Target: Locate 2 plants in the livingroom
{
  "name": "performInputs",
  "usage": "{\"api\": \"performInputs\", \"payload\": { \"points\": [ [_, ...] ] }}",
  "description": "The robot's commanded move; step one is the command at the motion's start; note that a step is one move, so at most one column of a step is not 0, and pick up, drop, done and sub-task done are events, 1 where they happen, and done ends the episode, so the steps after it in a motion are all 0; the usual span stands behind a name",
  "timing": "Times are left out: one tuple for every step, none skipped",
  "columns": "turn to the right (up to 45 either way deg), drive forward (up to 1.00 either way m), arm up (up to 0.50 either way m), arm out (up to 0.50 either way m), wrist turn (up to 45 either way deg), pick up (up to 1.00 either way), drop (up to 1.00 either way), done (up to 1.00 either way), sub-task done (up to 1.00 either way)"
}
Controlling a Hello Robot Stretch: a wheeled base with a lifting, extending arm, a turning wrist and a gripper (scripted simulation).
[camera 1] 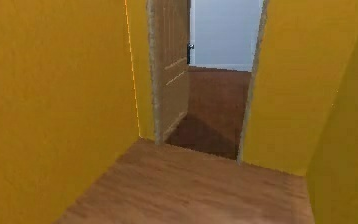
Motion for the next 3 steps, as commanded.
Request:
{"api": "performInputs", "payload": {
  "points": [
    [0.0, 1.0, 0.0, 0.0, 0.0, 0.0, 0.0, 0.0, 0.0],
    [3.0, 0.0, 0.0, 0.0, 0.0, 0.0, 0.0, 0.0, 0.0],
    [0.0, 0.25, 0.0, 0.0, 0.0, 0.0, 0.0, 0.0, 0.0]
  ]
}}
